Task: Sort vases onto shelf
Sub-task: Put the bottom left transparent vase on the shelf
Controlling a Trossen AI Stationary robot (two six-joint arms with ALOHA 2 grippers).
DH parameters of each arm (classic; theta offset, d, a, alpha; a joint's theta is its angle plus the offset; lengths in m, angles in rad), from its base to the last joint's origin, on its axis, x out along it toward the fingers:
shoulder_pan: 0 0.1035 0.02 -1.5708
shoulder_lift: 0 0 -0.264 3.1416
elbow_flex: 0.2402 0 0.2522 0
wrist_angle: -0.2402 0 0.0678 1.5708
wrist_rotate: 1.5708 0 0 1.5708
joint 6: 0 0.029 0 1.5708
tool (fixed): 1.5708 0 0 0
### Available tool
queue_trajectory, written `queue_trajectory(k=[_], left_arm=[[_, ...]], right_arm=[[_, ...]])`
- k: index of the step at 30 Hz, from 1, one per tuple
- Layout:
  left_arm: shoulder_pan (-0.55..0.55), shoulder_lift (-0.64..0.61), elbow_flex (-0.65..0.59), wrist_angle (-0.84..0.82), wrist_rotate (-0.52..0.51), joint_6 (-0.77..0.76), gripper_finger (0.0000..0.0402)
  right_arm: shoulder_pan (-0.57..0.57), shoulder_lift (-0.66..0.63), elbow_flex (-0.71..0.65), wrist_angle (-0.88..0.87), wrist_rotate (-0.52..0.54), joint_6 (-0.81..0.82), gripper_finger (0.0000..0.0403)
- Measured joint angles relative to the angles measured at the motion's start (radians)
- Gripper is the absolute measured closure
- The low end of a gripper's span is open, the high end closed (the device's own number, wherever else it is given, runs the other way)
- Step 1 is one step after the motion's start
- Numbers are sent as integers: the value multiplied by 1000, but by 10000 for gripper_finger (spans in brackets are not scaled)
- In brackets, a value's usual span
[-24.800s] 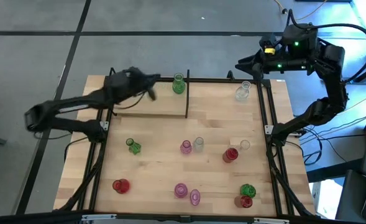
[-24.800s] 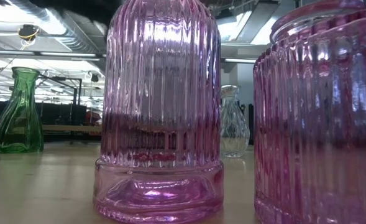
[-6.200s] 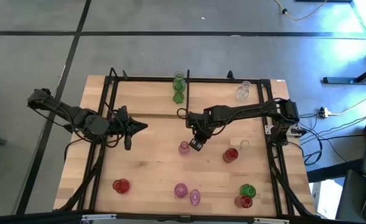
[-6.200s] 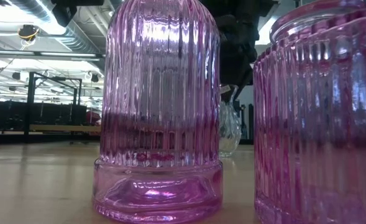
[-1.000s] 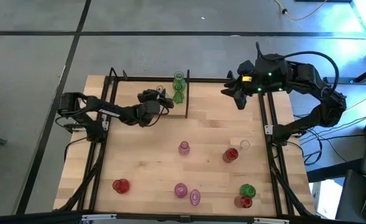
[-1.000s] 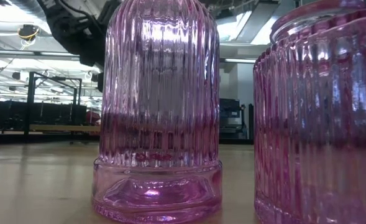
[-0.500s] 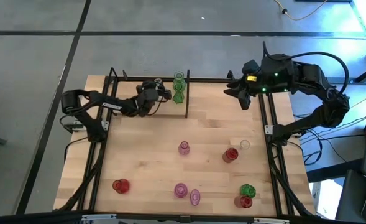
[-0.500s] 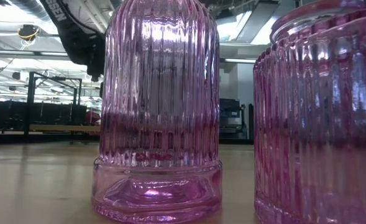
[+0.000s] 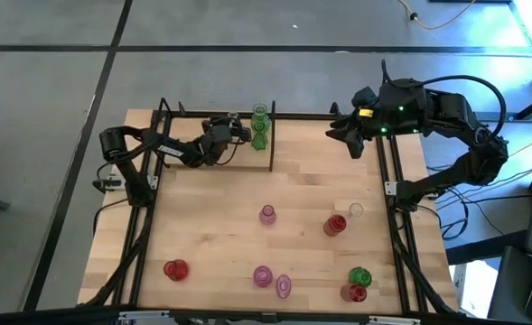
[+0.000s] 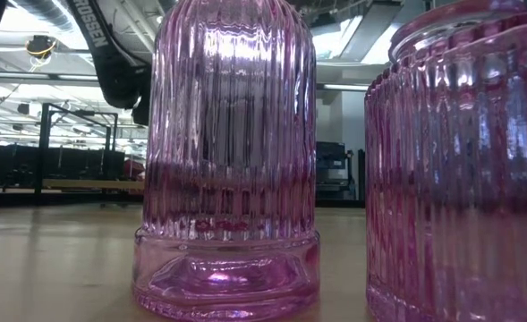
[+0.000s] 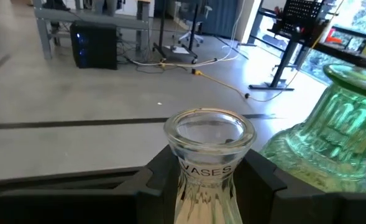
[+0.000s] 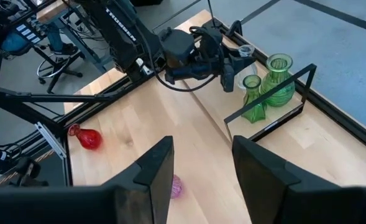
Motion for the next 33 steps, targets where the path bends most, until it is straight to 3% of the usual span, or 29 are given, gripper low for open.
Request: queue_trajectory(k=[17,33], left_arm=[[69,1,0,20,134,145,292],[97,1,0,16,226,152,277]], right_arm=[[0,0,0,-5,0,3,246],[0,1,0,-3,10,3,246]])
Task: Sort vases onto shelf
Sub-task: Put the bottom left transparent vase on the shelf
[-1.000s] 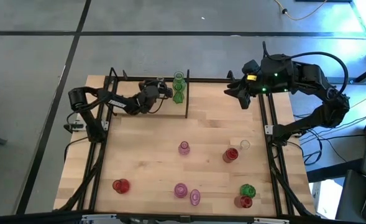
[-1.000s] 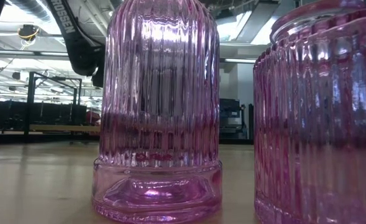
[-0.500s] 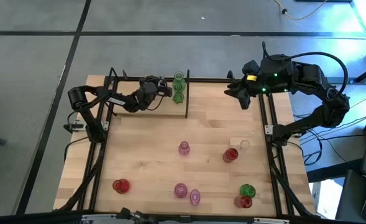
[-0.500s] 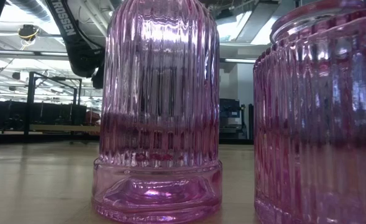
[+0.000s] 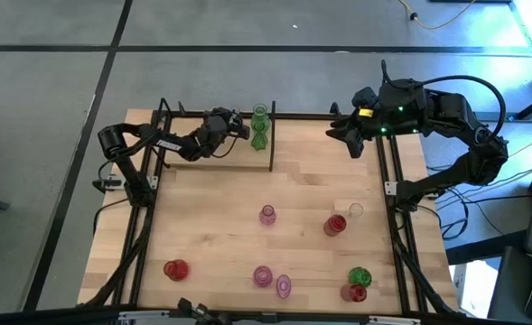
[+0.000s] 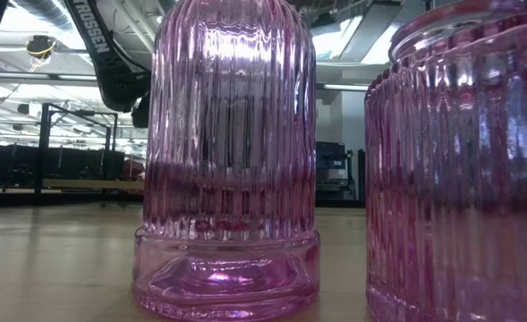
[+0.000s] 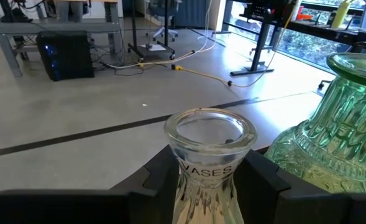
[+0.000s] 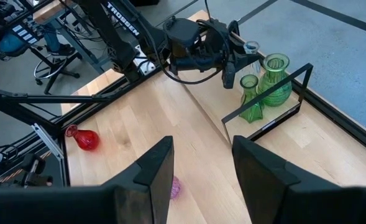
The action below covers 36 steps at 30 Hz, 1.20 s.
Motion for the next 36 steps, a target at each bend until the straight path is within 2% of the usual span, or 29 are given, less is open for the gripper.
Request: queue_trajectory(k=[23,36], left_arm=[[-3,-1,1,-41,41,-3,273],[-3,0,0,-42,47,49,273]], right_arm=[[0,0,0,2,0,5,246],[0,0,0,13,0,26,246]])
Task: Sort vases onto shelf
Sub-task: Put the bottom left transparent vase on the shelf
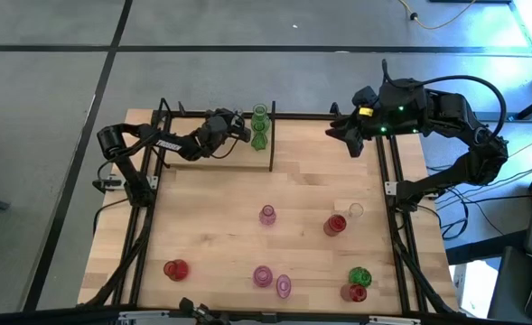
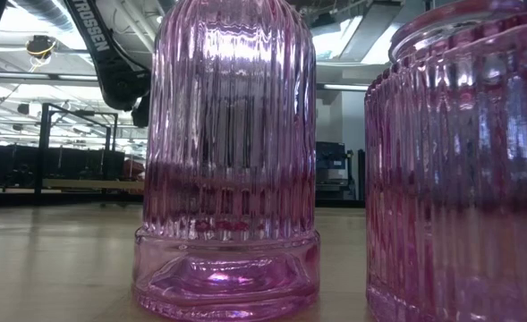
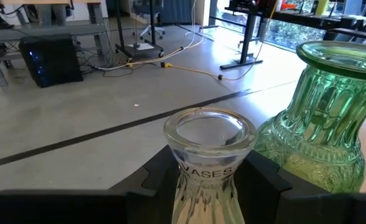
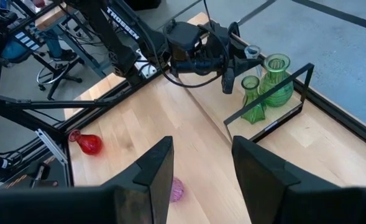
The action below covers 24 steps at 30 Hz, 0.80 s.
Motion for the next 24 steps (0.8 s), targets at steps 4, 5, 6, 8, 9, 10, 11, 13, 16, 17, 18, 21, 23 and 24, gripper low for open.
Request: queue_trajectory(k=[4,5,6,8,9,10,11,13,16,17,18,21,23,24], left_arm=[[0,0,0,-18,1,8,273],[0,0,0,-21,4,13,273],[0,0,0,-22,6,16,273],[0,0,0,-26,7,16,273],[0,0,0,-26,7,16,273],[0,0,0,-26,7,16,273],[0,0,0,-26,7,16,273],[1,0,0,-26,7,18,273],[1,0,-1,-29,5,19,265],[1,0,-1,-30,5,20,259],[1,0,-1,-34,4,20,253],[1,1,-2,-52,-6,20,232],[1,1,-2,-61,-22,20,222],[1,1,-2,-63,-22,20,218]], right_arm=[[0,0,0,7,0,0,246],[0,0,0,7,0,0,246],[0,0,0,7,0,0,246],[0,0,0,7,0,0,246],[0,0,0,7,0,0,246],[0,0,0,7,0,0,246],[0,0,0,7,-1,0,246],[0,0,0,7,-2,0,246],[0,0,0,7,-2,0,246],[0,0,0,7,-3,0,246],[0,0,0,6,-3,-1,246],[0,0,0,6,-3,-3,246],[0,0,0,6,-3,-3,246],[0,0,0,6,-3,-3,246]])
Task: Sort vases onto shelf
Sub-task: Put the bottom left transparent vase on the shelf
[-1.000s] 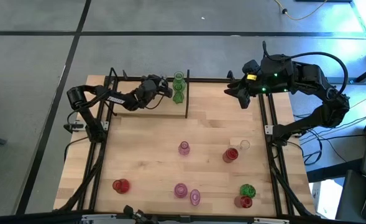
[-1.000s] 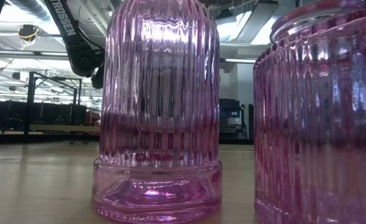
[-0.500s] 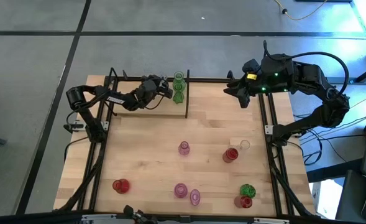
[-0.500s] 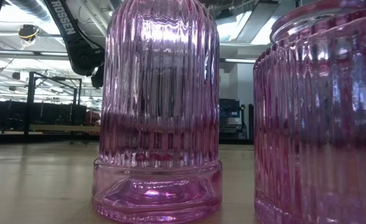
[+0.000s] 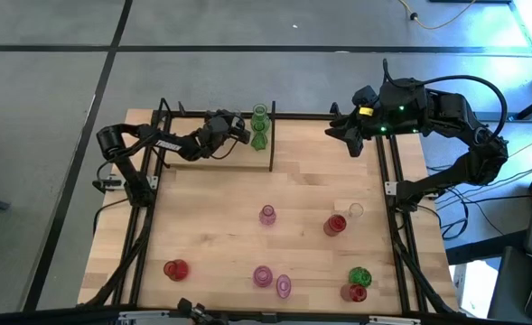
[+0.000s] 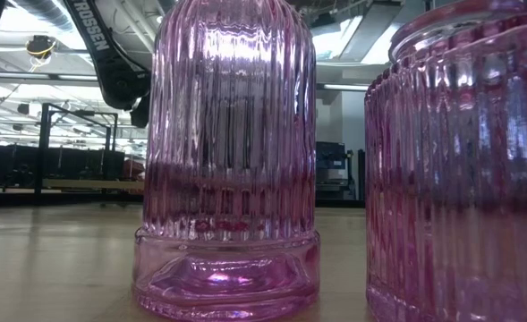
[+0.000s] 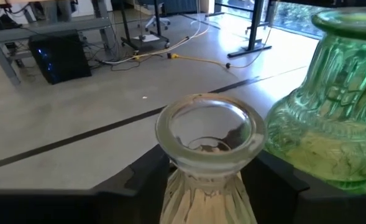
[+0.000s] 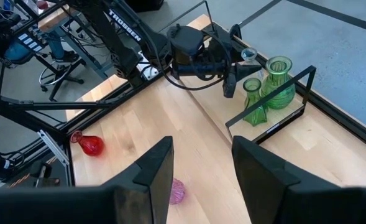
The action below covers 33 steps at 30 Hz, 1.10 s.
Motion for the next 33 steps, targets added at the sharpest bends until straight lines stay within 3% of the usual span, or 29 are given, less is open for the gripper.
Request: queue_trajectory(k=[33], left_arm=[[-21,-5,-2,51,-52,-111,213]], right_arm=[[0,0,0,-4,0,-8,246]])
